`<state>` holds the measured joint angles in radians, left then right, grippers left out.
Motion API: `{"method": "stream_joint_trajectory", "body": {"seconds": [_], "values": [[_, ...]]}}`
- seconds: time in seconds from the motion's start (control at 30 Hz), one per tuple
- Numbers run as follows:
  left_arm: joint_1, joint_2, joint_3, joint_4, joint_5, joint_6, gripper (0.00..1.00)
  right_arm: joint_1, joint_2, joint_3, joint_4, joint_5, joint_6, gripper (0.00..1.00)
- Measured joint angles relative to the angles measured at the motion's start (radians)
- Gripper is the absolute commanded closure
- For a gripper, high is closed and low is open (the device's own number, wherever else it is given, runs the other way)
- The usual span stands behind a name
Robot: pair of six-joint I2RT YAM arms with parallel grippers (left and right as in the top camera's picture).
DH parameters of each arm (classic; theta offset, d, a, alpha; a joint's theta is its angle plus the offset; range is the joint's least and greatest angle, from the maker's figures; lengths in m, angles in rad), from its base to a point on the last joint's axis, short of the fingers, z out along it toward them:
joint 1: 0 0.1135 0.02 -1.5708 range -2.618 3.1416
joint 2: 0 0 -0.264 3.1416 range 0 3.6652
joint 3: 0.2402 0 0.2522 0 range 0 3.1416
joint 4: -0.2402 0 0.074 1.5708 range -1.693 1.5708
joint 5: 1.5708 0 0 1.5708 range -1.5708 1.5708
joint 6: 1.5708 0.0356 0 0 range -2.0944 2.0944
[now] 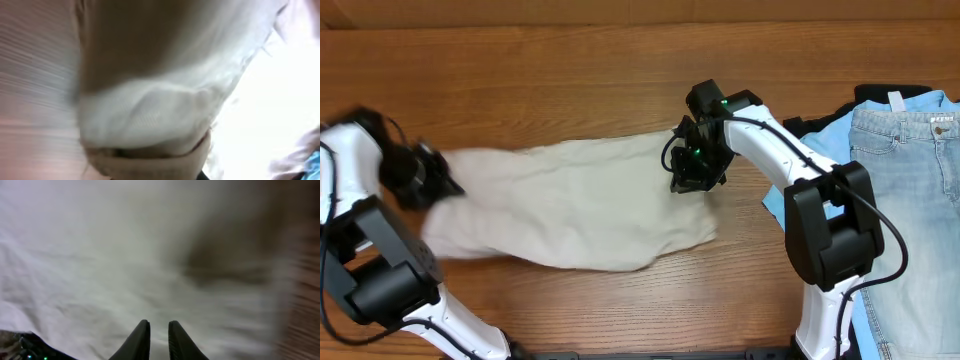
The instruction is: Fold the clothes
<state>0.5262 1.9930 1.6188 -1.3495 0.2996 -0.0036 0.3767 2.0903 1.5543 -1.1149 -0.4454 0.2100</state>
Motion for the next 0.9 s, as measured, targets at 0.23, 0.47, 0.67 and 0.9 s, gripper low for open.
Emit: {"method": "stream_joint_trajectory", "body": {"seconds": [0.23, 0.47, 0.67, 0.9], "values": [[-0.051, -0.002, 0.526, -0.237, -0.078, 0.000, 0.96, -0.076, 0.000, 0.002, -0.024, 0.000, -0.001, 0.84], [-0.224, -0.013, 0.562, -0.273, -0.191, -0.005, 0.96, -0.162, 0.000, 0.002, -0.051, 0.001, 0.000, 0.84], [-0.362, -0.012, 0.445, -0.248, -0.237, -0.047, 0.96, -0.173, 0.000, 0.002, -0.052, 0.000, -0.001, 0.85], [-0.535, -0.012, 0.333, -0.197, -0.291, -0.133, 0.96, -0.172, 0.000, 0.002, -0.042, 0.000, -0.001, 0.84]]}}
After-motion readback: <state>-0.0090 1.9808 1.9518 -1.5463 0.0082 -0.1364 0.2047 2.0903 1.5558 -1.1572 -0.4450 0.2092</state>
